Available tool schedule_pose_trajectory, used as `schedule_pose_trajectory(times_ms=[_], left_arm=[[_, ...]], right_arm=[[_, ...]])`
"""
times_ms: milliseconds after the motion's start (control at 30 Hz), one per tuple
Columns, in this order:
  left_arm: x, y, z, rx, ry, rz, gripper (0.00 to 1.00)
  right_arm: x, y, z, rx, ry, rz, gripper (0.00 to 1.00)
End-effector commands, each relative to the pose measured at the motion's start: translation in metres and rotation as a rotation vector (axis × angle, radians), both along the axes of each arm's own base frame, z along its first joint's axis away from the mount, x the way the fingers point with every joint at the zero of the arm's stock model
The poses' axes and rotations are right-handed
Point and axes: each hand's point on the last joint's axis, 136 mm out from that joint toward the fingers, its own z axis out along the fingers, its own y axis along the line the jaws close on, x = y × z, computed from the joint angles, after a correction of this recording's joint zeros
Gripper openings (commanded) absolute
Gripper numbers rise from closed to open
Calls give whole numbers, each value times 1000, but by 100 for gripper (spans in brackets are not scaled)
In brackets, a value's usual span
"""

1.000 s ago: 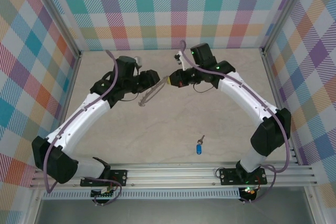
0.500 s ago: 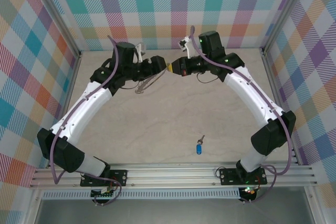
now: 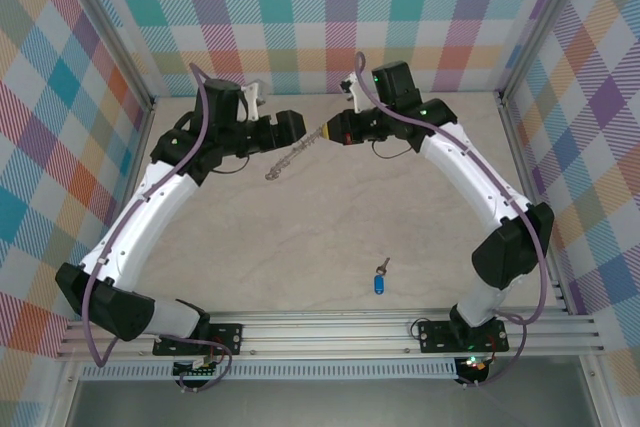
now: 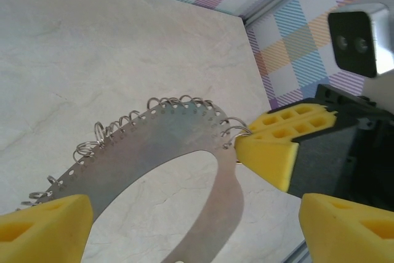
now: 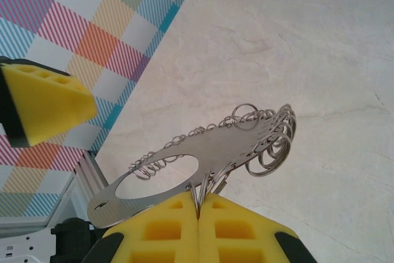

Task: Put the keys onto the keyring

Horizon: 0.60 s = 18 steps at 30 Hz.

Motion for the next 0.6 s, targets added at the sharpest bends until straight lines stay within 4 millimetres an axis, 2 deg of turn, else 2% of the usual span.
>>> schedule_pose_trajectory(times_ms=[0,167,233,333,433,567], left_arm=[[4,0,12,11,-37,-36,84],[14,-10,29,-78,-50,-102,66],[20,-15,36,-135,-52,-143,58],[25,-21,49,-203,-61,-199,51],[26,-28,64,-236,-82,-250,48],[28,-32,77,-256,-112,-280,48]], right_arm=[[-6,4,22,31,-86,76,0],[-18,6,53,106,-179,202,0],[-19,4,64,153,-175,237,0],[-24,1,81,211,-167,283,0],[-27,-2,96,238,-165,307,0],[-26,-1,104,246,-163,315,0]])
